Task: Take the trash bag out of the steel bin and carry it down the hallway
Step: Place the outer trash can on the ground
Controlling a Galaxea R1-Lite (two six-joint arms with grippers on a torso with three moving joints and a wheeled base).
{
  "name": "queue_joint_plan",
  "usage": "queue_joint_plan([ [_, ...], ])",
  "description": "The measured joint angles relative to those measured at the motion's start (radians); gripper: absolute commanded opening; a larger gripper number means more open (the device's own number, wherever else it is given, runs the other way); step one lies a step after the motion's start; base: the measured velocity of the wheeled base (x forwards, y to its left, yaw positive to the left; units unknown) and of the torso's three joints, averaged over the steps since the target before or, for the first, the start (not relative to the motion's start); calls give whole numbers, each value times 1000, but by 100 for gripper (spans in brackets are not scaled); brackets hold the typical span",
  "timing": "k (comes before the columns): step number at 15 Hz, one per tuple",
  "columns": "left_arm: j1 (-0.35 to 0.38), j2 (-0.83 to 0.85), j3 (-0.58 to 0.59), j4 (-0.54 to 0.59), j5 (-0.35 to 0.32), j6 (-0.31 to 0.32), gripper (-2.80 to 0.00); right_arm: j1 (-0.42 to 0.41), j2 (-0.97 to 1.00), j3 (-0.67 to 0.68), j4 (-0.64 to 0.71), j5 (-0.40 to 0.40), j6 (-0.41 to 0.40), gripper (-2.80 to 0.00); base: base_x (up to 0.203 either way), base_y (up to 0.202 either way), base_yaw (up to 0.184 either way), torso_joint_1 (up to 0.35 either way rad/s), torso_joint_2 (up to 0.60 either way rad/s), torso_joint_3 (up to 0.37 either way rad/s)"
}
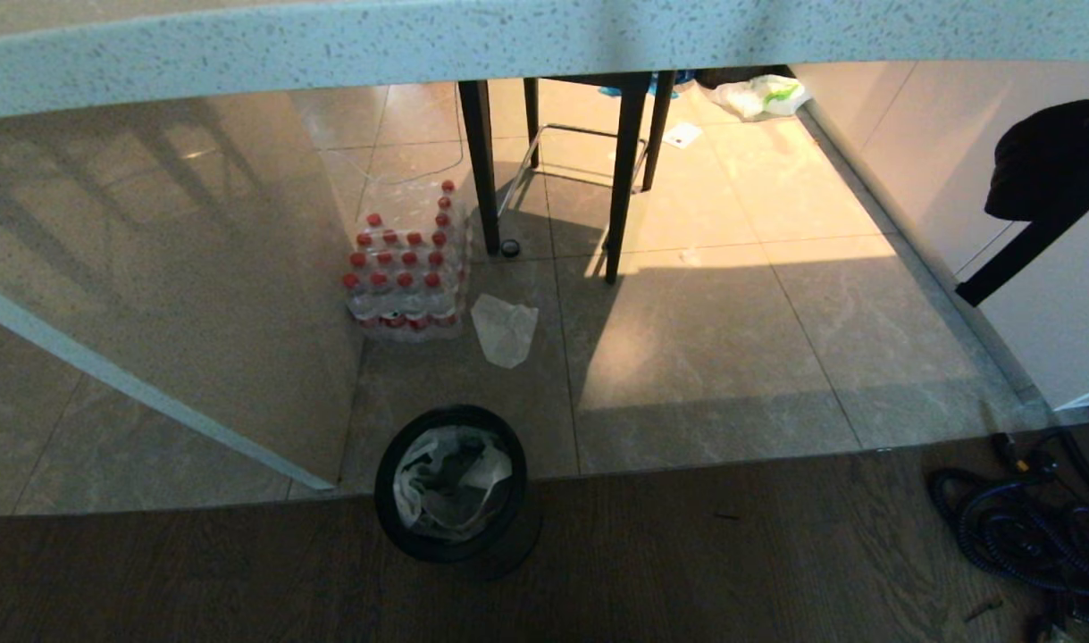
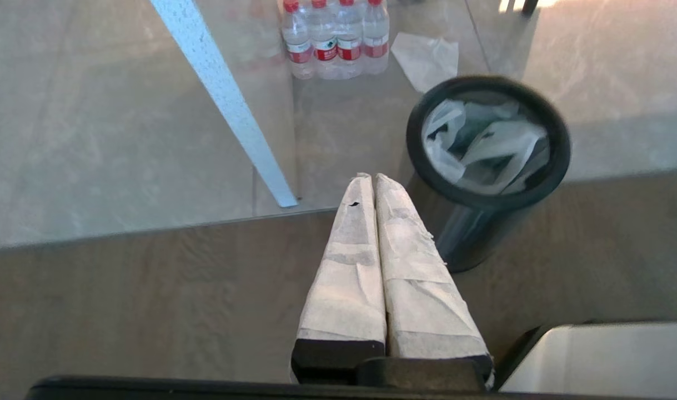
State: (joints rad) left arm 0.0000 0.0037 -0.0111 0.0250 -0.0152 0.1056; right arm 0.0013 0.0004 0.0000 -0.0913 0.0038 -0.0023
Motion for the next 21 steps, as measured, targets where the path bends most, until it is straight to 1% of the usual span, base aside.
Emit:
queue_joint_plan([
  [1, 0, 10, -29, 16, -4, 18, -280, 0, 0, 0, 0, 0, 0, -280, 0, 0, 0, 0, 0, 0],
  [2, 0, 37, -84, 32, -7, 21, -280, 0, 0, 0, 0, 0, 0, -280, 0, 0, 0, 0, 0, 0],
  [3, 0, 83, -152, 46, -11, 11, -280, 0, 0, 0, 0, 0, 0, -280, 0, 0, 0, 0, 0, 0],
  [5, -2, 218, -293, 61, -27, -43, -280, 0, 0, 0, 0, 0, 0, -280, 0, 0, 0, 0, 0, 0],
  [6, -3, 297, -352, 64, -50, -76, -280, 0, 0, 0, 0, 0, 0, -280, 0, 0, 0, 0, 0, 0],
  [8, -5, 440, -437, 70, -132, -146, -280, 0, 0, 0, 0, 0, 0, -280, 0, 0, 0, 0, 0, 0],
  [9, -6, 497, -477, 73, -174, -196, -280, 0, 0, 0, 0, 0, 0, -280, 0, 0, 0, 0, 0, 0],
  [10, -6, 538, -495, 77, -192, -232, -280, 0, 0, 0, 0, 0, 0, -280, 0, 0, 0, 0, 0, 0],
  [11, -6, 567, -505, 82, -199, -240, -280, 0, 0, 0, 0, 1, 0, -280, 0, 0, 0, 0, 0, 0],
  [15, -7, 680, -492, 88, -235, -240, -280, 0, 0, 0, 0, 0, 0, -280, 0, 0, 0, 0, 0, 0],
  [17, -12, 780, -499, 107, -241, -234, -280, 0, 0, 0, 0, 0, 0, -280, 0, 0, 0, 0, 0, 0],
  [19, -38, 905, -520, 131, -242, -204, -280, 0, 0, 0, 0, 0, -1, -280, 0, 0, 0, 0, 0, 0],
  [21, -66, 1071, -551, 136, -239, -158, -280, 0, 0, 0, 0, 0, 0, -280, 0, 0, 0, 0, 0, 0],
])
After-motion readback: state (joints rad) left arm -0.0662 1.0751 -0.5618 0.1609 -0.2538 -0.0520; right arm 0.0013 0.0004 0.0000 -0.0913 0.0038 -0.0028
